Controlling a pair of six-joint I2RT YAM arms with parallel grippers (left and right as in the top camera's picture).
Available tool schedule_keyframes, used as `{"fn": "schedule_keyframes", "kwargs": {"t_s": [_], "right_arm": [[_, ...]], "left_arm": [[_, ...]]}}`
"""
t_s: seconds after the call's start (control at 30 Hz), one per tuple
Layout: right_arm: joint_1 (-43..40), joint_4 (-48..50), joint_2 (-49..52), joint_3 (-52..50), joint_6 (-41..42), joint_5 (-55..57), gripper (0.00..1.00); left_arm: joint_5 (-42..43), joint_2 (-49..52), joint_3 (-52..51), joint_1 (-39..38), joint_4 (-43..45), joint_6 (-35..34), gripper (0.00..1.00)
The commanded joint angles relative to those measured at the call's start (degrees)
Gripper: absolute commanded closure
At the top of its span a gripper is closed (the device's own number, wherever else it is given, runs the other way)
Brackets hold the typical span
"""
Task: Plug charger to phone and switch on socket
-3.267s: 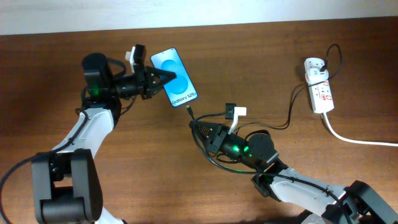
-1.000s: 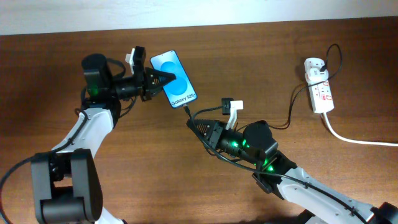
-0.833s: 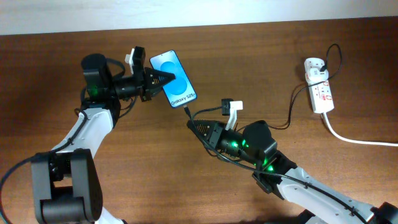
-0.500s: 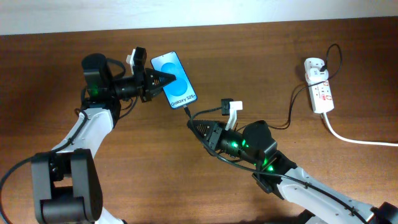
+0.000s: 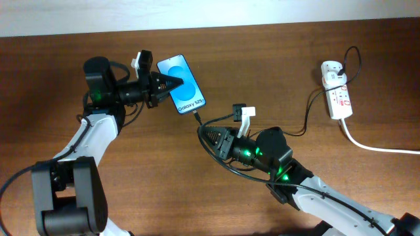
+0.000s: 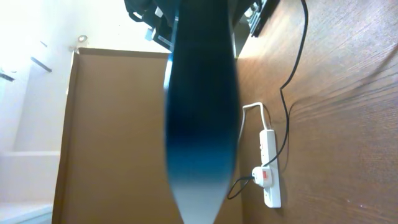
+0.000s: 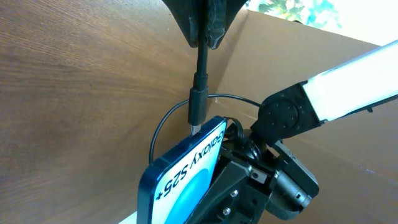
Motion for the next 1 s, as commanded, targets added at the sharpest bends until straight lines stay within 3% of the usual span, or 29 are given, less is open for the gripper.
{"fn": "schedule_keyframes", "kwargs": {"t_s": [0.0,0.97], "right_arm": [[0.2,0.2,0.1,0.9,-0.8,-0.3,0.96],[0.2,0.3,0.1,0.9,-0.8,0.0,0.96]], "left_arm": [[2.0,-0.5,0.8,0.2,0.3,-0.6,1.0],[-0.8,-0.5,0.8,-1.0,0.4,1.4,1.0]]}}
